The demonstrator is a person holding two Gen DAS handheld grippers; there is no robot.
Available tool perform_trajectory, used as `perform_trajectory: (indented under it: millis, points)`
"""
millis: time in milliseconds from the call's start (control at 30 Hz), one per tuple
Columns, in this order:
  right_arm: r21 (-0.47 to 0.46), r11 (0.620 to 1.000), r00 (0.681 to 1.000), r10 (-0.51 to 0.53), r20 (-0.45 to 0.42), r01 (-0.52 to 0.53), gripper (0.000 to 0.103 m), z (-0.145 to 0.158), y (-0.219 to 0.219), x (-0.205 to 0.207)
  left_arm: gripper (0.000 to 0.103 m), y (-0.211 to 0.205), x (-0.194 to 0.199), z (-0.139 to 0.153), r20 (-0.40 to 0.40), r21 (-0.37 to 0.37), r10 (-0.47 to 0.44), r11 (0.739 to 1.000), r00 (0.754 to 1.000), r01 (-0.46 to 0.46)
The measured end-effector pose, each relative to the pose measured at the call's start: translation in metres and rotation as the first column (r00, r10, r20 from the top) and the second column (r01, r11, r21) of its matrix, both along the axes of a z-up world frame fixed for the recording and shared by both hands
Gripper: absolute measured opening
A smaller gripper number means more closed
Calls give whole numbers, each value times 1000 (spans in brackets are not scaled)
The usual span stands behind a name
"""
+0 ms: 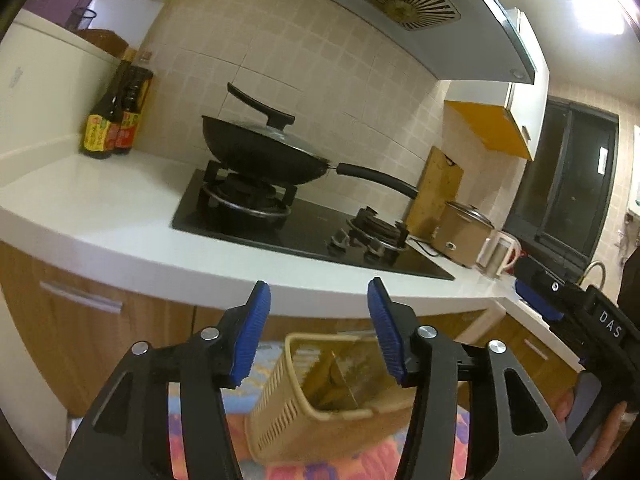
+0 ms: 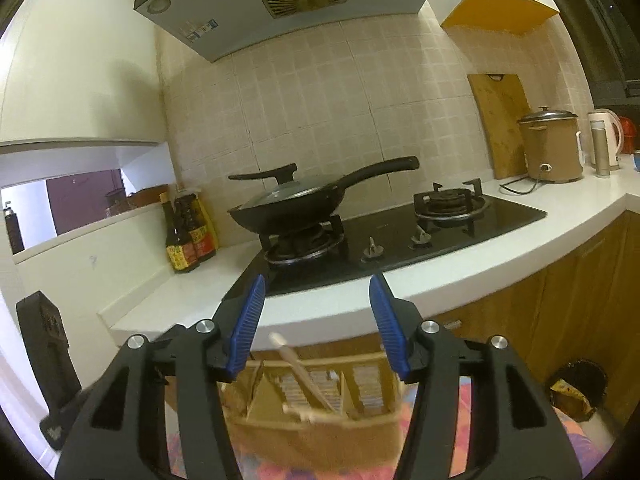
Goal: Organize utensils
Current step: 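Drop both items into the basket by opening both tools, then grasp a clear spoon with the right tool while the left tool grasps the last spoon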
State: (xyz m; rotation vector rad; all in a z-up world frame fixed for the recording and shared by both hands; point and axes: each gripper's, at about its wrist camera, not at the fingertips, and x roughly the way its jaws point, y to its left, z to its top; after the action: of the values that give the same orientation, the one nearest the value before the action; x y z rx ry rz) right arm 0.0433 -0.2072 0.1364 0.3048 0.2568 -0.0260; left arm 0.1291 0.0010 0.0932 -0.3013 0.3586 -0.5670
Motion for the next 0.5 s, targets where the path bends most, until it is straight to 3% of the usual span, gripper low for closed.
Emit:
perform_trajectory:
  millis: [267, 500]
  points:
    - [-9, 999, 984, 51, -173, -53, 51, -12, -13, -48, 60, 9, -57, 8, -33, 24, -55, 998, 998, 56]
    - [-15, 993, 915, 102, -391, -117, 51, -56, -11, -79, 60, -4, -106, -15, -127, 132, -75, 987, 989, 92]
